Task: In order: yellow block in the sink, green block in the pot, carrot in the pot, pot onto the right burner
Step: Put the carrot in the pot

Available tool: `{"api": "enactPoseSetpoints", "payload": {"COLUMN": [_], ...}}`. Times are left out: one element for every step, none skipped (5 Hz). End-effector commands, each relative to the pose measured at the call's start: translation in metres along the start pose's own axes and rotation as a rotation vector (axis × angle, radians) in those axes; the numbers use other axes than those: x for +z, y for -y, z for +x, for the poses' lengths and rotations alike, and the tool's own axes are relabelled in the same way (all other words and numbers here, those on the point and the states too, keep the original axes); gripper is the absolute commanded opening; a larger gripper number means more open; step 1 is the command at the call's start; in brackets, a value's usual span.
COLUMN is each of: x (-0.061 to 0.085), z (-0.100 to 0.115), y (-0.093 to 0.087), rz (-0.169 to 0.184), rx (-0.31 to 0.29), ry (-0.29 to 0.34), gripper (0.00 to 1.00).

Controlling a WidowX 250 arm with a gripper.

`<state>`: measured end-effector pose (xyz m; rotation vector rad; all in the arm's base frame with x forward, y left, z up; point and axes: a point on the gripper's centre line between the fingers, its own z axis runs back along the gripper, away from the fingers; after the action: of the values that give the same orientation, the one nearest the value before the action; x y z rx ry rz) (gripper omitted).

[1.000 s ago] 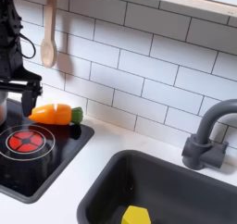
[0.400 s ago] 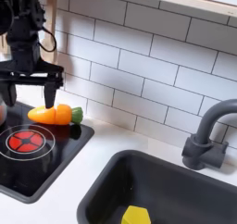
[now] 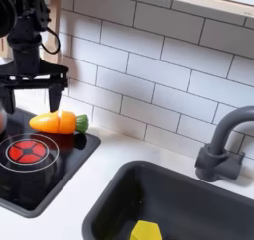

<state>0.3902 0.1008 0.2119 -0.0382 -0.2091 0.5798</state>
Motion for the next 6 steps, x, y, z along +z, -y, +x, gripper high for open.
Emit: {"api": "enactPoseSetpoints", "payload": {"x": [-0.018,-0.017,-0.017,-0.018,-0.028,-0.013], "z": [-0.002,0.001,0.0,-0.003,0.015,0.019], "y": [-0.007,-0.011,-0.011,-0.003,-0.002,0.012], "rz": [-0.038,-0.039,-0.039,-0.066,-0.065,-0.082], "rx": [0.029,0.033,0.034,0.139,0.18,0.179], "ry": [-0.104,-0.1,-0.103,-0.078,-0.052,-0.001], "gripper": [1.0,1.0,1.0,1.0,1.0,1.0]}}
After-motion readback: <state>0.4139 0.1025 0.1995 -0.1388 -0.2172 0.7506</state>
